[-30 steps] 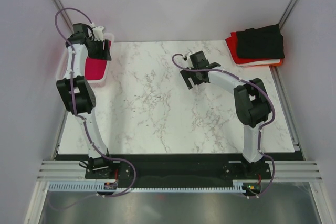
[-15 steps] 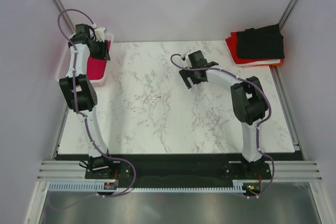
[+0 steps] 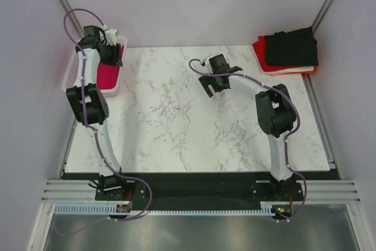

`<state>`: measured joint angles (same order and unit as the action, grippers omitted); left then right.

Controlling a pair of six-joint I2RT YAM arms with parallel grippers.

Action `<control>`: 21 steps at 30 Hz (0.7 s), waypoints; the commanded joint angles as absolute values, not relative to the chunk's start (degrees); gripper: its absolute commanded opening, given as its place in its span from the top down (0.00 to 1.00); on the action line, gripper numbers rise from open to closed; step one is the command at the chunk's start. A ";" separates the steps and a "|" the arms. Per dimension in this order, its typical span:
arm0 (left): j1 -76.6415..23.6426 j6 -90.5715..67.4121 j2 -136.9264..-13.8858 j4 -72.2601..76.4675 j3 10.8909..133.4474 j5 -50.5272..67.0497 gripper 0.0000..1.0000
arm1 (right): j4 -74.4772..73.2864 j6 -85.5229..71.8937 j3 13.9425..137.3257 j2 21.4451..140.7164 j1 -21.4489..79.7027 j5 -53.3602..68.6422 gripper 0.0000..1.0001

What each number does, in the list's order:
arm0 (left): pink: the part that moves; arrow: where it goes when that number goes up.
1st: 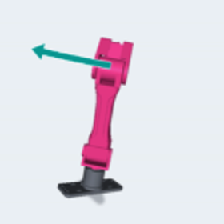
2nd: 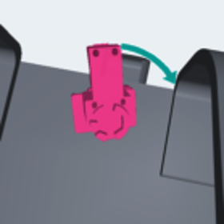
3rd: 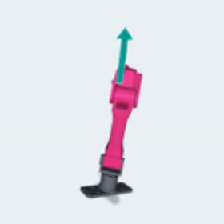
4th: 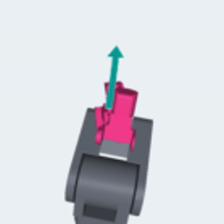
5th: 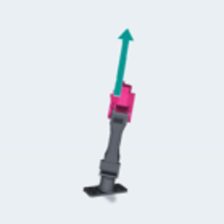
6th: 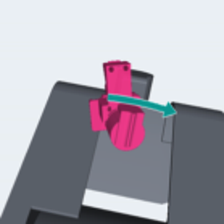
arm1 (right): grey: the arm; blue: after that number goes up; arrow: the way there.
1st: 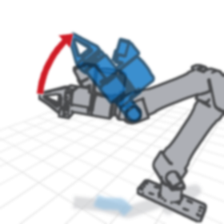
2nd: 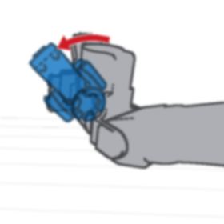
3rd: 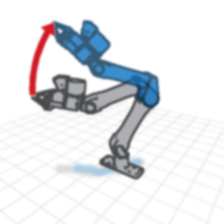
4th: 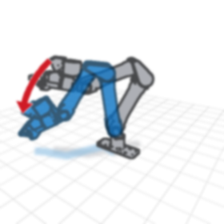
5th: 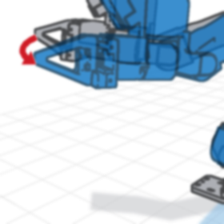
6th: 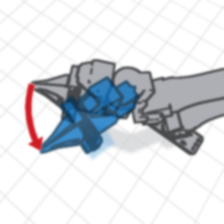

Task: Fold and stack the t-shirts
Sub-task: Grab the tshirt from the pile

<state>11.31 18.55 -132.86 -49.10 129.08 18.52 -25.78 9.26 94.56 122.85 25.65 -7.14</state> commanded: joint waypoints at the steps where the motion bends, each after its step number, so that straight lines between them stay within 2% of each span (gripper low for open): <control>1: 12.57 18.98 -130.43 -46.14 132.36 17.32 0.50 | -26.63 10.02 96.50 123.84 25.75 -5.45 0.02; 9: 14.85 19.69 -132.44 -45.79 133.15 14.24 0.36 | -27.07 9.93 96.15 124.28 25.75 -4.31 0.02; 16: 16.70 19.86 -137.54 -47.28 131.13 15.56 0.35 | -27.68 11.07 95.98 124.19 25.66 -4.66 0.02; 21: 17.67 19.95 -141.15 -47.46 131.22 15.21 0.28 | -28.04 11.34 96.15 124.28 25.75 -4.83 0.02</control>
